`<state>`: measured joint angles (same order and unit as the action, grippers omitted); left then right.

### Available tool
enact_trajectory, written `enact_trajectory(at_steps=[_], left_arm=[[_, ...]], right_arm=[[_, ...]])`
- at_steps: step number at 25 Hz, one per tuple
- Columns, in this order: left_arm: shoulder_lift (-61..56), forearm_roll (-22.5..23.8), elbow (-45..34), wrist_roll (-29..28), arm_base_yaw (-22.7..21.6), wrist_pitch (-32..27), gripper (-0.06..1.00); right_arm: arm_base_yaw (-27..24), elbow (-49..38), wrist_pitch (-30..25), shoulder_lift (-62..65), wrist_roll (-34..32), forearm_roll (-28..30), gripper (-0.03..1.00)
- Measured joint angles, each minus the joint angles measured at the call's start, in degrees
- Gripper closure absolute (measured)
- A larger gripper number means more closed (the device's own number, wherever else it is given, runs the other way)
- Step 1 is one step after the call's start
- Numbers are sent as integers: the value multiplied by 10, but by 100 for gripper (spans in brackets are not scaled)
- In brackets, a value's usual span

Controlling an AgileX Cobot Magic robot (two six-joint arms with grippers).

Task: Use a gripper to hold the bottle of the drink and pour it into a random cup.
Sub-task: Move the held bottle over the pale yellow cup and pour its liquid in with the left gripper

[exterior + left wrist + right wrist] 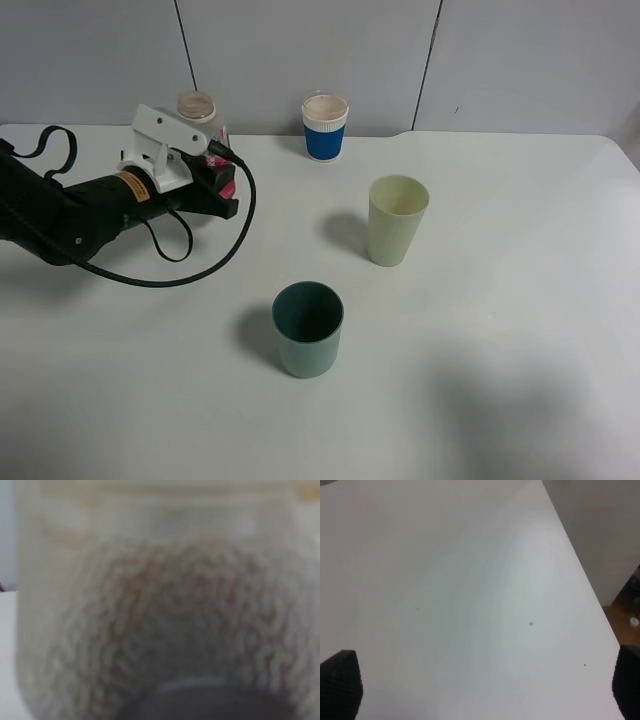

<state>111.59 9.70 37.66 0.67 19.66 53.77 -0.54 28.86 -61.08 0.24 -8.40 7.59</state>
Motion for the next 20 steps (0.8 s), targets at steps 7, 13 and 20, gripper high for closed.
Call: enact_trajectory(at_steps=[7,13,20], left_arm=[[0,0,40,0,33,-58,61],[0,13,87,0,44,-116,61],[1,28,131,-1,55,-180,61]], right_arm=[[0,0,0,0,0,0,-3],[0,0,0,0,0,0,-3],[0,0,0,0,0,0,-3]])
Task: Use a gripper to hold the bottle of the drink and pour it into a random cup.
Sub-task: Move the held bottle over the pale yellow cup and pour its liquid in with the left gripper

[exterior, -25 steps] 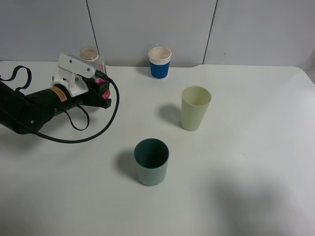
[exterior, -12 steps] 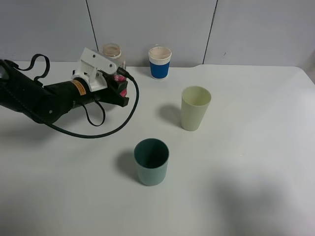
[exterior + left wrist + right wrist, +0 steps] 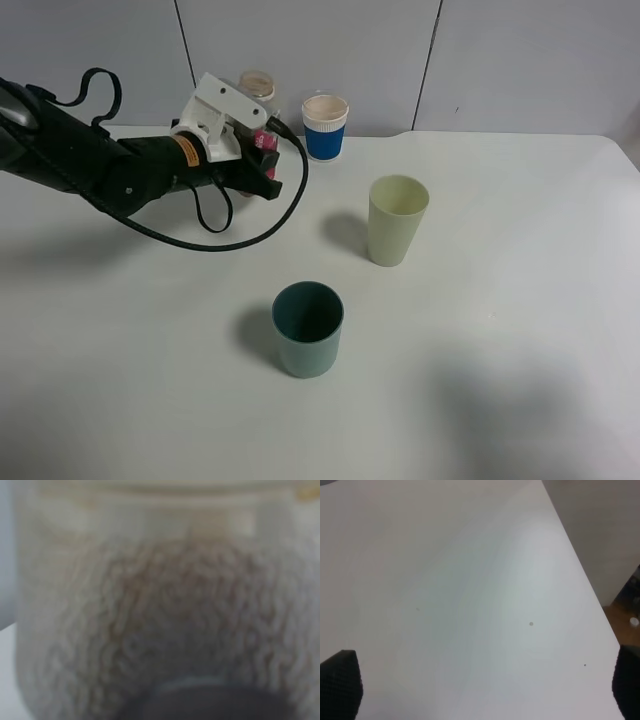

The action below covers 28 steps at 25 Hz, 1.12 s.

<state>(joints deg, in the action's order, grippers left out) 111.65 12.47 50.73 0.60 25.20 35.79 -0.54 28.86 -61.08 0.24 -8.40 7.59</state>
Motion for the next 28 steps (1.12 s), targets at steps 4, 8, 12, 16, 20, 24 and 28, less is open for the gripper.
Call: enact_trajectory(at_steps=[4,8,12,16,20,24,28], left_arm=[[0,12,27,1,24,-24,61],[0,17,45,1,48,-43,61],[0,23,52,3,61,-48,61],[-7,35,66,3,68,-78,61],[-9,63,89,2,68,-115,61],[-9,79,110,1,77,-149,61],[-9,88,127,1,93,-172,61]], right_arm=[[0,0,0,0,0,0,-3],[0,0,0,0,0,0,-3],[0,0,0,0,0,0,-3],[0,0,0,0,0,0,-3],[0,0,0,0,0,0,-3],[0,0,0,0,0,0,-3],[0,0,0,0,0,0,-3]])
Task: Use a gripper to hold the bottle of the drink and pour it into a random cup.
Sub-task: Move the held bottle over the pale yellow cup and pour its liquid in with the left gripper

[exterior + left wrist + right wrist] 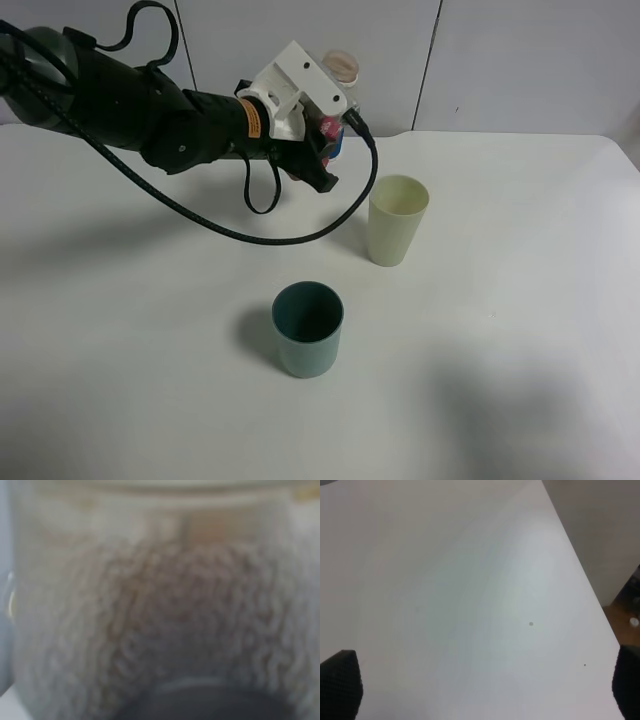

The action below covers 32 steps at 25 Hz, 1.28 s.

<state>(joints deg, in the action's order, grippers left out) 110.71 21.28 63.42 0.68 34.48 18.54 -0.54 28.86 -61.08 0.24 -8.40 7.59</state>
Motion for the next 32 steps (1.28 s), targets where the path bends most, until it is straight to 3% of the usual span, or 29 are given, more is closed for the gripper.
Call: enact_trajectory(at_steps=[11,23,32], left_arm=[[0,53,12,27,15,-64,61],[0,94,25,49,26,-83,61],[0,173,59,51,31,-130,61]], right_arm=[[0,0,0,0,0,0,-3],[0,0,0,0,0,0,-3],[0,0,0,0,0,0,-3]])
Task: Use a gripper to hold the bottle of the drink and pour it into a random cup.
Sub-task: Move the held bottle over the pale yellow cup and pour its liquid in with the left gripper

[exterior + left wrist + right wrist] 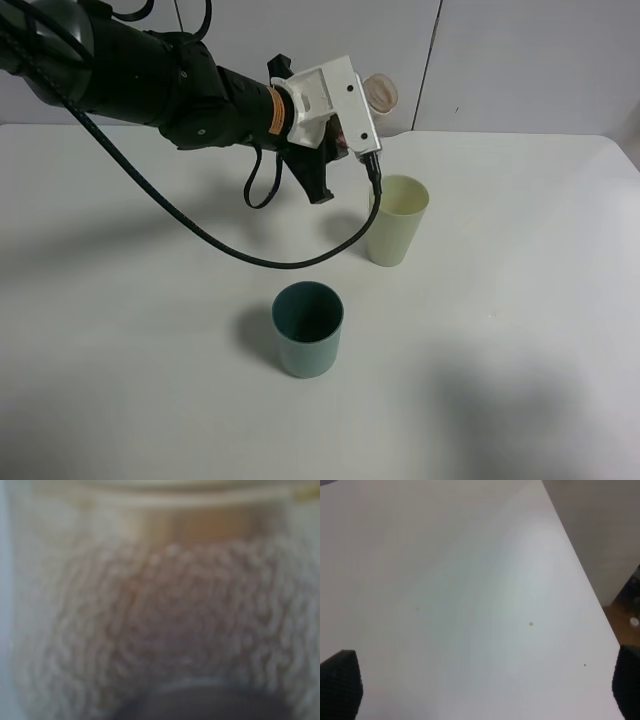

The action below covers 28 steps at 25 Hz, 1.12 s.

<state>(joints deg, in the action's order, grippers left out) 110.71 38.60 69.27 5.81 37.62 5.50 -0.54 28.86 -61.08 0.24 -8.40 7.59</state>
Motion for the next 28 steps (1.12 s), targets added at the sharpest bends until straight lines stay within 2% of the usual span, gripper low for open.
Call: enact_trajectory(at_steps=[28], left_arm=[[40,66,20,0,1,-11,61]], right_arm=[[0,0,0,0,-10,5,-3]])
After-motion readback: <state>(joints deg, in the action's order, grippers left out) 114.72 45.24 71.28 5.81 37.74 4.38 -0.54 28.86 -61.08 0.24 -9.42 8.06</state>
